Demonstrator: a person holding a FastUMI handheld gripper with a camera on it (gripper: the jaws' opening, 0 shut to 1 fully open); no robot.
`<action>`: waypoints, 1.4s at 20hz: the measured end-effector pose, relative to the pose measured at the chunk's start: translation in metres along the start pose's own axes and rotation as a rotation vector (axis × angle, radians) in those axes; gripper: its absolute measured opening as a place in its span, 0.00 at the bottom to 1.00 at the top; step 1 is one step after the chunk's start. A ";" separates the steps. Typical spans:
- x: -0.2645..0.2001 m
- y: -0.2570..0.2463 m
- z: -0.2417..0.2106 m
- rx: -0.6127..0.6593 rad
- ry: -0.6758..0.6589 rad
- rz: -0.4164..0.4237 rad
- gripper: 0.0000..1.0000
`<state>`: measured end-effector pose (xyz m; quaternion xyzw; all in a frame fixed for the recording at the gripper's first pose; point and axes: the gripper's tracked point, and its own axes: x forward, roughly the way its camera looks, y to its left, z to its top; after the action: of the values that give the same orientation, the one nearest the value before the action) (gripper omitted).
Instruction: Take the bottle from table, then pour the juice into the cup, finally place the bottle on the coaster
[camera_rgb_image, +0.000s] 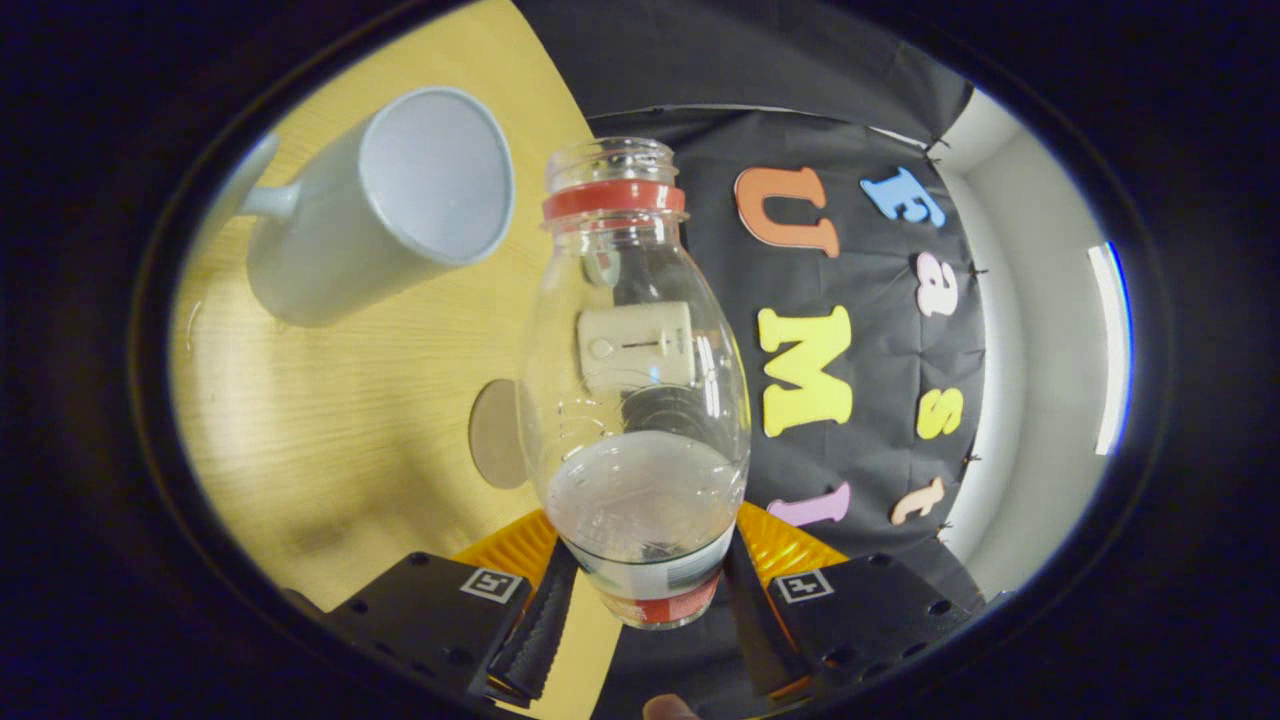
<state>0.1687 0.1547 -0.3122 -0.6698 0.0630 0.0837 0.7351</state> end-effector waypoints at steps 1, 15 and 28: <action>0.000 -0.001 -0.001 -0.021 0.001 -0.002 0.77; -0.001 -0.011 0.003 -0.177 -0.010 -0.029 0.77; -0.005 -0.036 0.004 -0.231 -0.016 -0.064 0.77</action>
<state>0.1711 0.1554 -0.2762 -0.7512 0.0259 0.0723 0.6556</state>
